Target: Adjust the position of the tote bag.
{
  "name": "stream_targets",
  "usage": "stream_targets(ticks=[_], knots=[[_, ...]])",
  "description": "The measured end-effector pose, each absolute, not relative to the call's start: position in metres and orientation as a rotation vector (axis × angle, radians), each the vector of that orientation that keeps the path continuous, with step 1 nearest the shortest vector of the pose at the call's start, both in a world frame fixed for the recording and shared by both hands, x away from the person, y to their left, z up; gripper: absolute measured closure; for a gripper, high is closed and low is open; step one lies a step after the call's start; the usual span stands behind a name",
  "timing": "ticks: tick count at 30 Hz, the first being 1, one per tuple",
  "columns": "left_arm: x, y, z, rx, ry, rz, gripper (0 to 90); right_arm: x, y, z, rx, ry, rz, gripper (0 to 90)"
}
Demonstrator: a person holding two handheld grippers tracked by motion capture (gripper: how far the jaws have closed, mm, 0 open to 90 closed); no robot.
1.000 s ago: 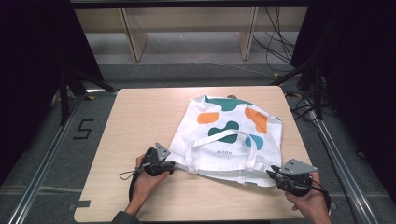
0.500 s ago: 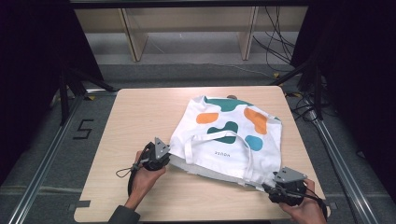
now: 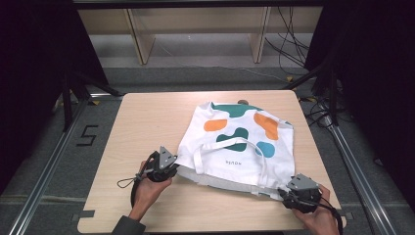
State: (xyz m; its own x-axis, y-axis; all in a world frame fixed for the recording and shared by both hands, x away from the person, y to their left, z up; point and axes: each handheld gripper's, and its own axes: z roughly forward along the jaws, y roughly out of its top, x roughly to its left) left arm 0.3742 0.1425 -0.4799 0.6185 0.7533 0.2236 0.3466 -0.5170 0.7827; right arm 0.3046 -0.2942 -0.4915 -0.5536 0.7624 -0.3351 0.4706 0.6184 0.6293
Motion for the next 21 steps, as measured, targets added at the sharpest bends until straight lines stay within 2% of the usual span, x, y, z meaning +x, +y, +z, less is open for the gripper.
stream_targets(ticks=[5,7,10,11,12,15,20,21], knots=[[0.374,0.143,-0.48,2.159,0.834,0.735,77.4,0.305,-0.292,-0.487,0.99,2.126,0.656,43.3],[0.371,0.142,-0.482,2.145,0.886,0.712,77.4,0.309,-0.292,-0.489,0.997,2.112,0.63,45.5],[0.373,0.143,-0.482,2.169,0.835,0.727,77.2,0.315,-0.294,-0.495,0.981,2.182,0.609,53.5],[0.369,0.141,-0.485,2.14,0.909,0.696,77.2,0.315,-0.295,-0.495,0.987,2.169,0.602,58.1],[0.372,0.143,-0.483,2.172,0.841,0.738,77.0,0.316,-0.298,-0.494,0.991,2.173,0.616,62.3],[0.369,0.14,-0.485,2.193,0.855,0.707,76.8,0.317,-0.305,-0.492,1.039,2.18,0.697,71.2],[0.358,0.137,-0.484,2.162,0.87,0.664,77.7,0.317,-0.308,-0.487,1.057,2.142,0.742,76.9],[0.358,0.138,-0.483,2.196,0.805,0.689,77.8,0.317,-0.31,-0.487,1.053,2.15,0.753,77.1]])
